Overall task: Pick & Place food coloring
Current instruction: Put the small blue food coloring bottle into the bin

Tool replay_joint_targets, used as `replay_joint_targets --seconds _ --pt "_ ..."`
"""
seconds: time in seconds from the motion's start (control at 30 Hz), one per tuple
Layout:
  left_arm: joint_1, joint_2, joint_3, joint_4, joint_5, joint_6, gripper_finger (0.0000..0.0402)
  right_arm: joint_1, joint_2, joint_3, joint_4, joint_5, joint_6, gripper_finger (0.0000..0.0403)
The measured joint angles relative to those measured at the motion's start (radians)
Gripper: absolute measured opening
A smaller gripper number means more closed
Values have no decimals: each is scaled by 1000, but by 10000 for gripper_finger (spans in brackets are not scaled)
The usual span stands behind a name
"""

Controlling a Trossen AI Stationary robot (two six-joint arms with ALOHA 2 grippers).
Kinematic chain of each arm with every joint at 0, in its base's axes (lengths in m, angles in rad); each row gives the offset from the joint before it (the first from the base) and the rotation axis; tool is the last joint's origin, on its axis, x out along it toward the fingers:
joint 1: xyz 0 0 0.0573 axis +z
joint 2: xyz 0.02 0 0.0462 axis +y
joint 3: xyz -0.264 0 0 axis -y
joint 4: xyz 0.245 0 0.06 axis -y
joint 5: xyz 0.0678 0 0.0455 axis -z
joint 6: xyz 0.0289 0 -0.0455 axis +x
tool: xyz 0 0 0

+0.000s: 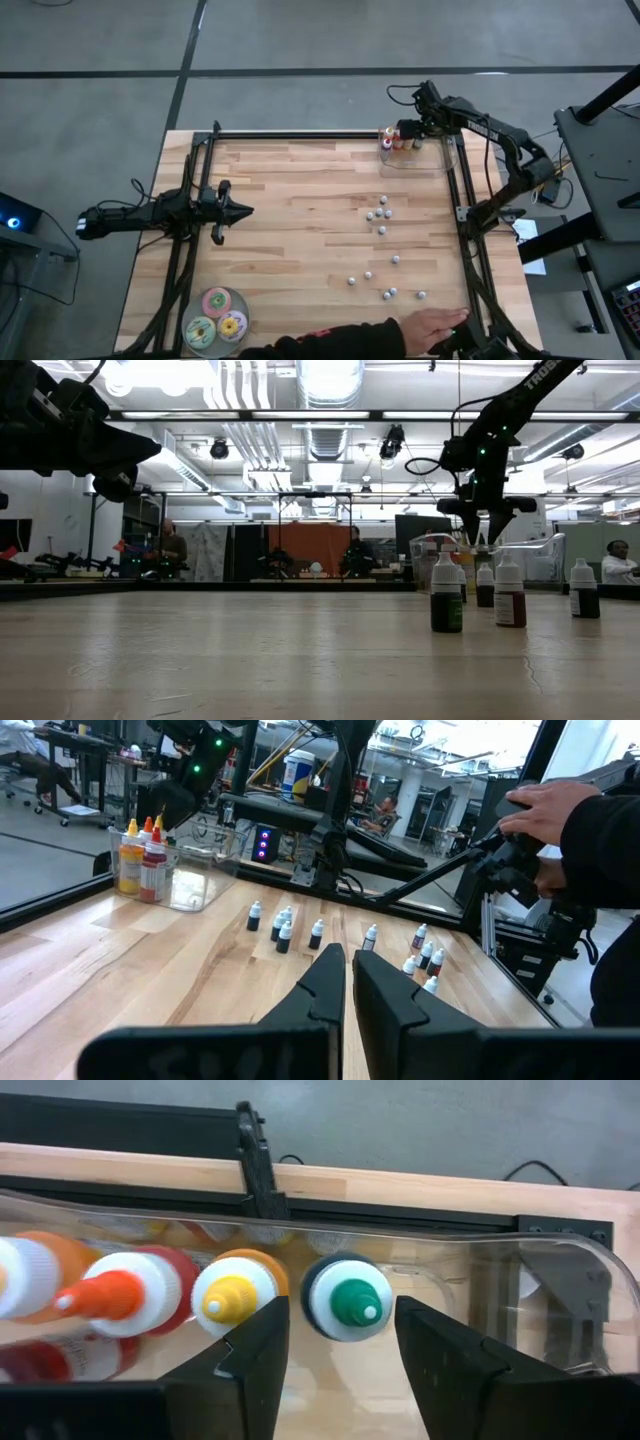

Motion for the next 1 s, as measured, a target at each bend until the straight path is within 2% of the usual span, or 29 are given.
replay_joint_targets --seconds 0.47,0.73,1.0 --pt "0 0 0 0 0 0 0 2 -93 0 -44 -1 0 173" --pt "0 0 0 0 0 0 0 67 -223 0 -64 -13 -43 173" --pt "0 0 0 0 0 0 0 131 -336 0 -76 -155 -168 173"
